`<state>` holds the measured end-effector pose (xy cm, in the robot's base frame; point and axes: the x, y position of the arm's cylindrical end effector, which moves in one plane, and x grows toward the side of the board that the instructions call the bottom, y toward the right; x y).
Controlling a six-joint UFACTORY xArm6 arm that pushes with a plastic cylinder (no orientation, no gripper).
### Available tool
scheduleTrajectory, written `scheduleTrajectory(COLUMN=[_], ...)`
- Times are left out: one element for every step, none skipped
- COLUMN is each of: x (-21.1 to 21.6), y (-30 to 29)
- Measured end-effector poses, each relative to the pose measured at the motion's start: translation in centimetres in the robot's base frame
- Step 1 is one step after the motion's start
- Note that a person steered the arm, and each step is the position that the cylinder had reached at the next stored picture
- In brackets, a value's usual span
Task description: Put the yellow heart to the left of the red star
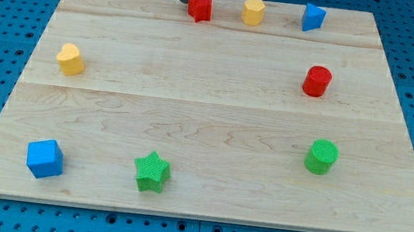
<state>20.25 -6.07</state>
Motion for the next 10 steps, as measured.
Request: scheduleTrajectory(x=[1.6, 9.5, 16.7, 23.1, 23.1, 20.3, 17.7, 15.9, 13.1, 10.8], y=[-4.1, -0.2, -1.4, -7.8, -15.4, -18.8, -17.7, -17.0, -16.9, -14.2])
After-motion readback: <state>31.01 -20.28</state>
